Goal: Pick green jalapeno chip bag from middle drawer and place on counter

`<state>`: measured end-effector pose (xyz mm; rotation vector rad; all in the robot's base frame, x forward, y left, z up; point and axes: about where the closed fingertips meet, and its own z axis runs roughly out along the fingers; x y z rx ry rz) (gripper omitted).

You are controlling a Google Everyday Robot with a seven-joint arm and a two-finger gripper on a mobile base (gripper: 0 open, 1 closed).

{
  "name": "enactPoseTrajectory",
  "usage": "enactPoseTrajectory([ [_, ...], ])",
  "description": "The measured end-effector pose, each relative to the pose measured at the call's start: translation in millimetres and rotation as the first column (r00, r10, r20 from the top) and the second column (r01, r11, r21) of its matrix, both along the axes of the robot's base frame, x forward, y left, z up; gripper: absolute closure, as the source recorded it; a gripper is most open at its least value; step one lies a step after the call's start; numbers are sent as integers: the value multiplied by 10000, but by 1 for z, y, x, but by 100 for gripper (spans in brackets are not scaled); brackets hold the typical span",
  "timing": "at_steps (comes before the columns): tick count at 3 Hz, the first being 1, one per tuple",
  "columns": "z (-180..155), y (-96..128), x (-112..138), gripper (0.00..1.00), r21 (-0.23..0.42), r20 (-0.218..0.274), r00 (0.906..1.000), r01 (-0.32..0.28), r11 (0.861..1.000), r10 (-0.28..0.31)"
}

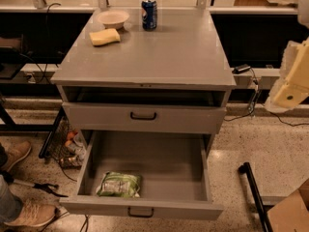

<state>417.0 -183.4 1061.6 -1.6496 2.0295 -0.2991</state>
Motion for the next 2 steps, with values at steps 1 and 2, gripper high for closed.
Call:
enactPoseTrajectory([
  [1, 7, 3, -3, 0, 83, 93, 9998, -177, 9998, 176],
  [2, -45, -3, 3, 0, 792, -827, 9964, -105, 9968, 171],
])
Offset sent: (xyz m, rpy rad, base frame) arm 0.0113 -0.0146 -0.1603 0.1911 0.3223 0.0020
